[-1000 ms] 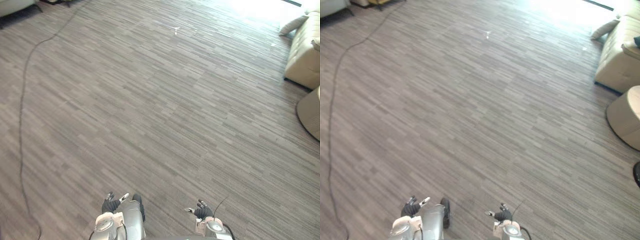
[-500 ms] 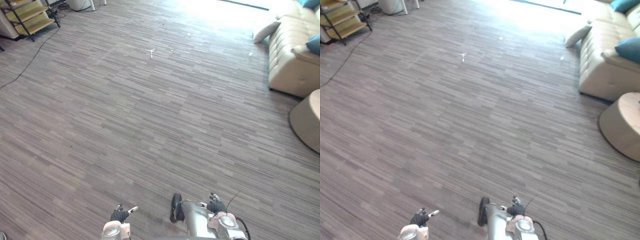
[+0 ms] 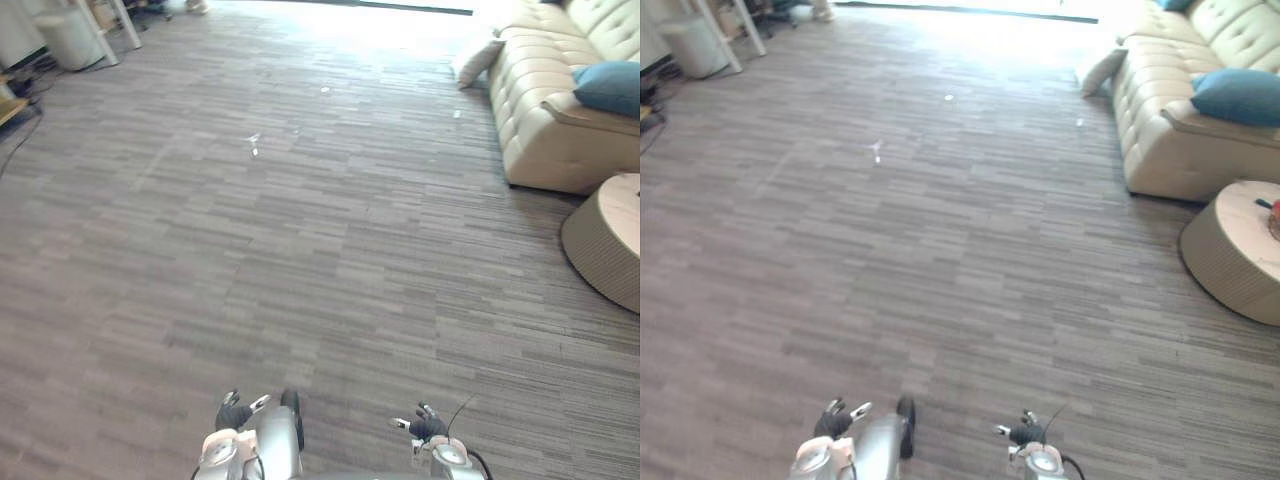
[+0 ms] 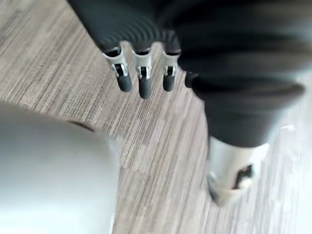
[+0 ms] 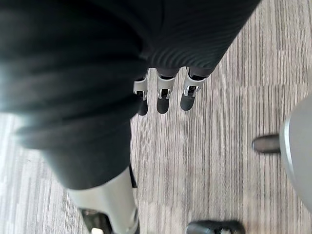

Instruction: Pick up cushions and gather them together orderly.

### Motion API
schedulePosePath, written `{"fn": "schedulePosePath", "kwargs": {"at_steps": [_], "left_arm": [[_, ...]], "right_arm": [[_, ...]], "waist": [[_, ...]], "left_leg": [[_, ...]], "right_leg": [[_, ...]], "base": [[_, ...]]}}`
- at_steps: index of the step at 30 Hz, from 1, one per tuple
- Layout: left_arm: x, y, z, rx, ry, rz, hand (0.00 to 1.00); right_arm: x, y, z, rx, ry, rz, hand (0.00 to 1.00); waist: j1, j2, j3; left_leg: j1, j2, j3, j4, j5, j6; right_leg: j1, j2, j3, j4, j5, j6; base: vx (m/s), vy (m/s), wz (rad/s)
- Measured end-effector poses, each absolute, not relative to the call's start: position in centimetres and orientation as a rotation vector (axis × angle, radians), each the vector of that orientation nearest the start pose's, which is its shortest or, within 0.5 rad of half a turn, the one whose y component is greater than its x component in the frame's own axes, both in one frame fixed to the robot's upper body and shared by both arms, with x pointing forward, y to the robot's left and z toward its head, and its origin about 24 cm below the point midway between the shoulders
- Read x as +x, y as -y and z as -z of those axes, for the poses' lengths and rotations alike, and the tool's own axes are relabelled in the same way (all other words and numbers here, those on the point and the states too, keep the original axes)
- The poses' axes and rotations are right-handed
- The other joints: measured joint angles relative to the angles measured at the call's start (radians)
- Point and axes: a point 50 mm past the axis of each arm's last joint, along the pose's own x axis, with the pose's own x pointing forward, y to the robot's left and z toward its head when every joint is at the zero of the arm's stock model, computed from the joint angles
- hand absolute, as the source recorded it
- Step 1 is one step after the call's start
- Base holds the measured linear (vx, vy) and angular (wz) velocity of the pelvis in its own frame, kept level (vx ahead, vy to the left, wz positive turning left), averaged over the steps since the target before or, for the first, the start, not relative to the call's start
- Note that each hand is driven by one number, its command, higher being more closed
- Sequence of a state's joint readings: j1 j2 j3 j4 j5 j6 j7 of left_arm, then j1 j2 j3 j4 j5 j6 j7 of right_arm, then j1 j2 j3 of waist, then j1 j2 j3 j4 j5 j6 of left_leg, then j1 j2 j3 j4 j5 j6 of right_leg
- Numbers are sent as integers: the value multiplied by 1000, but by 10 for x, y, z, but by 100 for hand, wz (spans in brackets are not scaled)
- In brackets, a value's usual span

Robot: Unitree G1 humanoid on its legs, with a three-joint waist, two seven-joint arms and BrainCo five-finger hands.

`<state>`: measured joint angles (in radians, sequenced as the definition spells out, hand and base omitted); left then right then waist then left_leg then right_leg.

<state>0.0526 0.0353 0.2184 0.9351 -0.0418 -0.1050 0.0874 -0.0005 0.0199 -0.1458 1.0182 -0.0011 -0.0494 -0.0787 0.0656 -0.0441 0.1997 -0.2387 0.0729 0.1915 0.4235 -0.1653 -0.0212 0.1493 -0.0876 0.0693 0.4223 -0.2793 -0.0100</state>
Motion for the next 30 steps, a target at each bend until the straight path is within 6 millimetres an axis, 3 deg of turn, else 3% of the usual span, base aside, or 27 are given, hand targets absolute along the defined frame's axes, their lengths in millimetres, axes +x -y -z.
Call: {"fn": "schedulePosePath", "kwargs": {"at_steps": [1,2,3,4,5,7,9,11,12,13,14,15,16,17,18,19,21,23,24,26,27,28,29,30], "left_arm": [[129,-204,144,-47,-893,-339,0],[127,-205,145,-41,-907,-338,0],[125,-205,146,-38,-922,-334,0],[121,-202,149,-42,-945,-330,0],[120,-199,150,-47,-958,-325,0],[118,-197,152,-42,-973,-311,0],[116,-196,153,-28,-986,-294,0],[113,-198,154,15,-1000,-261,0],[113,-199,154,24,-1000,-261,0],[112,-195,155,23,-1006,-248,0],[112,-187,156,5,-1008,-236,0],[110,-174,158,-12,-1018,-213,0],[110,-173,158,-15,-1018,-210,0],[111,-172,158,-28,-1013,-217,0],[112,-173,157,-46,-1006,-238,0],[113,-173,156,-57,-998,-252,0],[115,-179,154,-52,-977,-267,0],[119,-190,150,-32,-948,-283,0],[121,-191,148,-30,-934,-285,0],[126,-192,145,-40,-897,-293,0],[128,-192,144,-44,-885,-297,0],[129,-191,144,-54,-875,-301,0],[129,-191,144,-55,-873,-303,0],[129,-192,143,-52,-873,-306,0]], "right_arm": [[138,162,150,54,-963,192,0],[139,163,149,54,-956,192,0],[141,163,148,53,-945,188,0],[142,165,147,48,-938,185,0],[145,166,146,43,-922,175,0],[149,166,143,35,-899,166,0],[155,171,140,24,-872,169,0],[155,174,140,22,-876,182,0],[152,176,141,20,-886,185,0],[147,179,142,3,-898,185,0],[145,188,142,-9,-898,201,0],[148,195,139,-27,-889,207,0],[148,196,139,-33,-887,204,0],[149,198,138,-41,-882,203,0],[150,200,137,-51,-881,205,0],[150,201,137,-57,-884,207,0],[146,196,140,-39,-904,210,0],[142,185,145,-4,-938,201,0],[141,183,147,-4,-951,194,0],[141,182,148,-2,-961,191,0],[140,181,149,-1,-970,189,0],[137,185,150,-18,-987,191,0],[136,184,151,-24,-995,182,0],[136,182,152,-25,-997,176,0]], "waist": [[-8,-11,-2],[-15,-14,-2],[-22,-12,-1],[-27,7,-1],[-27,15,-4],[-34,20,-5],[-51,23,-4],[-67,9,-2],[-65,-4,1],[-75,1,-4],[-77,28,-13],[-77,80,-30],[-78,89,-31],[-79,101,-28],[-80,116,-19],[-78,130,-12],[-64,123,1],[-58,79,2],[-50,74,2],[-27,73,4],[-16,71,6],[-4,81,9],[6,77,7],[5,71,4]], "left_leg": [[58,-17,19,-10,-37,14],[111,-32,27,-24,-62,22],[175,-40,38,-39,-89,26],[255,-38,49,-68,-116,31],[329,-33,57,-116,-127,35],[435,-19,59,-205,-127,35],[504,0,58,-271,-127,35],[578,-14,41,-334,-127,35],[614,-30,33,-341,-131,32],[650,-31,4,-336,-136,28],[659,-11,-16,-306,-134,27],[613,34,-54,-153,-129,19],[586,45,-69,-93,-121,5],[531,66,-98,55,-81,-56],[438,105,-133,284,36,-140],[355,153,-128,472,40,-172],[250,213,-63,648,-23,-133],[114,204,29,589,-100,-80],[73,191,55,518,-121,-62],[-15,115,51,219,-118,-48],[-35,80,23,50,-64,-68],[-47,59,-13,-112,71,-94],[-39,54,-13,-99,148,-79],[-39,44,-11,-90,158,-55]], "right_leg": [[-92,-20,-6,227,55,87],[-151,-41,-11,384,126,127],[-193,-60,-32,511,125,123],[-243,-77,-76,588,100,102],[-295,-82,-135,598,57,75],[-379,-79,-250,497,1,40],[-471,-49,-309,293,6,39],[-500,-32,-332,-58,153,52],[-498,-34,-318,-126,198,42],[-498,-27,-280,-74,291,-4],[-509,-22,-279,2,275,-21],[-510,-6,-302,83,180,-36],[-502,-3,-310,92,162,-37],[-478,7,-319,100,127,-44],[-421,34,-322,84,90,-50],[-359,69,-323,53,69,-59],[-215,103,-318,-32,49,-77],[-62,102,-292,-168,52,-65],[-25,98,-279,-205,54,-62],[56,75,-234,-276,50,-53],[86,58,-210,-305,39,-35],[130,58,-170,-348,22,-7],[157,51,-141,-362,11,7],[164,40,-131,-362,8,8]], "base": [[521,231,-43],[527,198,-27],[538,167,-24],[546,147,-28],[522,100,-22],[580,41,0],[555,-33,16],[565,-114,35],[622,-163,41],[662,-182,38],[925,-277,31],[650,-196,14],[658,-219,8],[406,-141,8],[672,-200,4],[658,-147,-9],[761,-126,-18],[588,-82,-20],[568,-2,-50],[563,86,-70],[545,190,-88],[667,282,-95],[567,272,-76],[713,329,-55]]}}
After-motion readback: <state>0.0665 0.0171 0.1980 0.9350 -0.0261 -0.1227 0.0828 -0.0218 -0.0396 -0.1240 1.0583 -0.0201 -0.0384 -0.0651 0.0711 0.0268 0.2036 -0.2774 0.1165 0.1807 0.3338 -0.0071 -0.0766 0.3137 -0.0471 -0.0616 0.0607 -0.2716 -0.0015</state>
